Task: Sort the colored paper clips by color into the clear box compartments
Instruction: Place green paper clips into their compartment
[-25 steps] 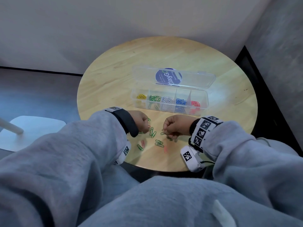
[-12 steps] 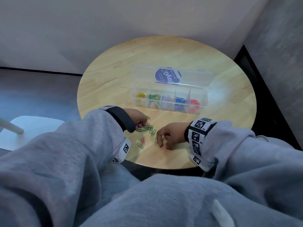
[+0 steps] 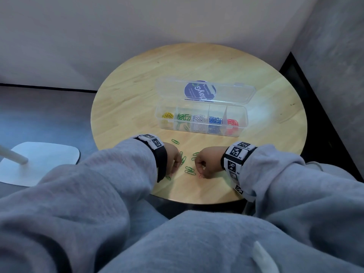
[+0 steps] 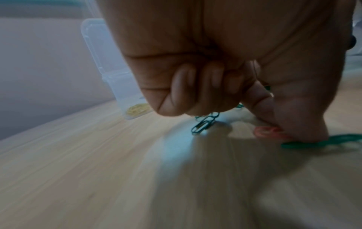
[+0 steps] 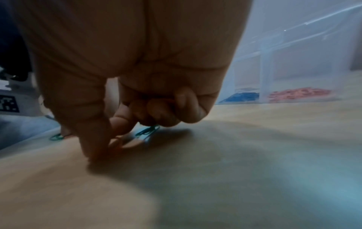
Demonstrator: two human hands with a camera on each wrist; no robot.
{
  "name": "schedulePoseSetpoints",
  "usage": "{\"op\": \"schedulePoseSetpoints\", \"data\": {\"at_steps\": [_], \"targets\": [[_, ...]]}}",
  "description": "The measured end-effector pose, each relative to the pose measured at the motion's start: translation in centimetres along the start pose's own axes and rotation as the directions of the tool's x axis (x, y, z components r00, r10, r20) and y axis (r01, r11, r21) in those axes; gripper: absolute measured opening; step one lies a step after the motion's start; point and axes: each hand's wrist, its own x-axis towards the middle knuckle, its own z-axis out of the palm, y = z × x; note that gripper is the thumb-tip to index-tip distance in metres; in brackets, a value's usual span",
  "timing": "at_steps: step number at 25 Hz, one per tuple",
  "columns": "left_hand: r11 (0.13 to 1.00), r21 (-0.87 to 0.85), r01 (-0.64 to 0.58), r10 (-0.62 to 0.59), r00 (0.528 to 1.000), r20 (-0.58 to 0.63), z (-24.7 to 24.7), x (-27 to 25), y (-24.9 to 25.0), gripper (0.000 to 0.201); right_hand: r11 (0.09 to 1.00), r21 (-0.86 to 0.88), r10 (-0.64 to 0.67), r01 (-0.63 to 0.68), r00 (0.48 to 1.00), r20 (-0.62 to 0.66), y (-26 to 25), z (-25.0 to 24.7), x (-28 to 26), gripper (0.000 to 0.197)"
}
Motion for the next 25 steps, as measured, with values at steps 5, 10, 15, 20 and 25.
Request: {"op": "schedulePoseSetpoints", "data": {"at_steps": [5,10,15,20,25], "targets": [[0.994,-0.105,0.017,-0.021,0.999,-0.031,0.5,0.3,-0.9,0.023,0.854,0.515,0.114,-0.070,0.992,-0.054,1.1,-1.0,0.1,0.018],[0.830,-0.557,-0.018,-0.073,0.987,-0.141,-0.1,-1.4,-3.1,0.022,0.445,0.892,0.163,-0.077,0.987,0.004,1.0,-2.0,1.2,0.023],[0.497,-0.858,-0.134,-0.173,0.953,-0.249,-1.2,-3.1,-5.0,0.032,0.270,0.951,0.204,-0.153,0.974,0.099,-1.1,-3.6,2.0,0.033],[0.230,-0.943,-0.239,-0.235,0.927,-0.292,-2.0,-4.6,-6.0,0.033,0.682,0.721,0.213,-0.125,0.977,-0.032,-3.0,-4.4,3.9,0.015],[0.139,-0.979,-0.148,-0.375,0.907,-0.191,-2.2,-5.1,-6.4,0.032,0.957,0.268,0.151,-0.109,0.978,-0.141,-4.3,-4.2,5.0,0.009]]}}
